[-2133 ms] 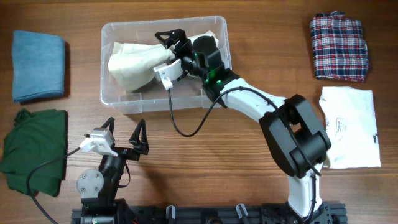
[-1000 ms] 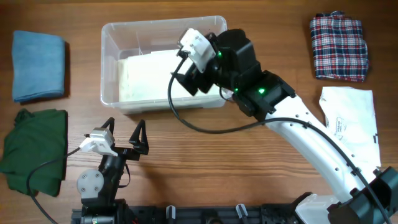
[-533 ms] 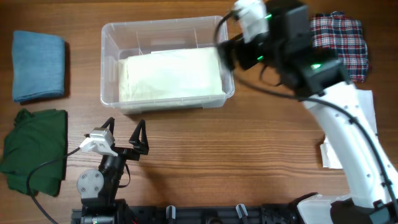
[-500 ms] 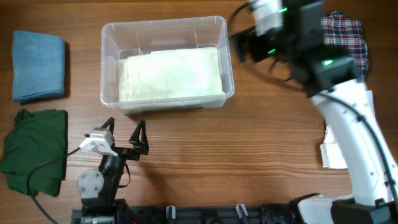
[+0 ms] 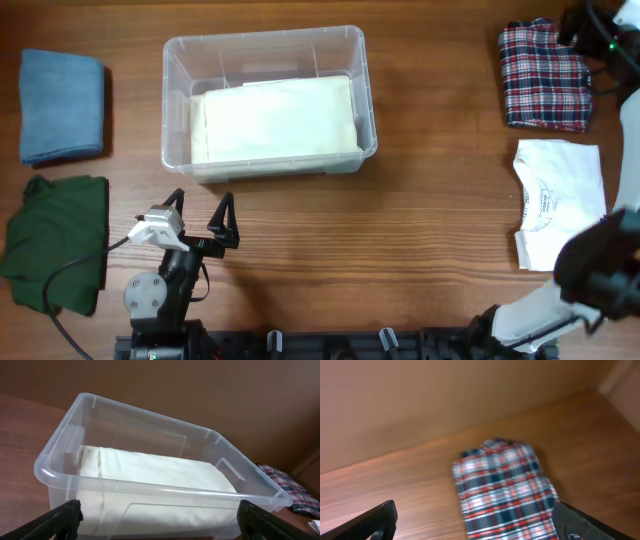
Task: Pack container
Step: 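Move the right gripper back to the plaid shirt at the right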
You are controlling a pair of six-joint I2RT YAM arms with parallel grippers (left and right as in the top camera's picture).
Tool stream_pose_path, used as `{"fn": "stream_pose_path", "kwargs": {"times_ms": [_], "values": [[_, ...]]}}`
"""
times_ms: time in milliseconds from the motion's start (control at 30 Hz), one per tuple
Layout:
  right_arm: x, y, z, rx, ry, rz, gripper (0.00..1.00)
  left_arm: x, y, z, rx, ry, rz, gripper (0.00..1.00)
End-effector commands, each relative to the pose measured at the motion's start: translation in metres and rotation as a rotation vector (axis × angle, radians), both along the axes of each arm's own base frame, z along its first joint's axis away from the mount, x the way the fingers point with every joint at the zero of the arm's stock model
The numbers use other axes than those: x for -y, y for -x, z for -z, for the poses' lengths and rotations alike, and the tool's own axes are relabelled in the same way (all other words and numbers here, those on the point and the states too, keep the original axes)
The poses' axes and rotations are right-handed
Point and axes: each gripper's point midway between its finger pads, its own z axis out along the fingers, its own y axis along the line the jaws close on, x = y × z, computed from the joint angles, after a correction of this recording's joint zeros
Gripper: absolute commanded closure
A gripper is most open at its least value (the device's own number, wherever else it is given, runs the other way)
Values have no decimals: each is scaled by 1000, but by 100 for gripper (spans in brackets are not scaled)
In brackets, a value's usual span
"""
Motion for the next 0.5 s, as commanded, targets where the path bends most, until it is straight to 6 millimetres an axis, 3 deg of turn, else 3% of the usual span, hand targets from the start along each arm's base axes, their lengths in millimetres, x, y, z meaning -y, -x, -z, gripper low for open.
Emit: {"fn": "stream_pose_path", "kwargs": {"times_ms": [0,300,467], "values": [[30,-7,40,-29,-67,52,0,1,0,1,-2,-2,2,0],[92,2,127,-115,-117,126,0,1,0,1,-2,-2,2,0],[114,16,151,-130,-170,147,0,1,0,1,-2,-2,2,0]]}}
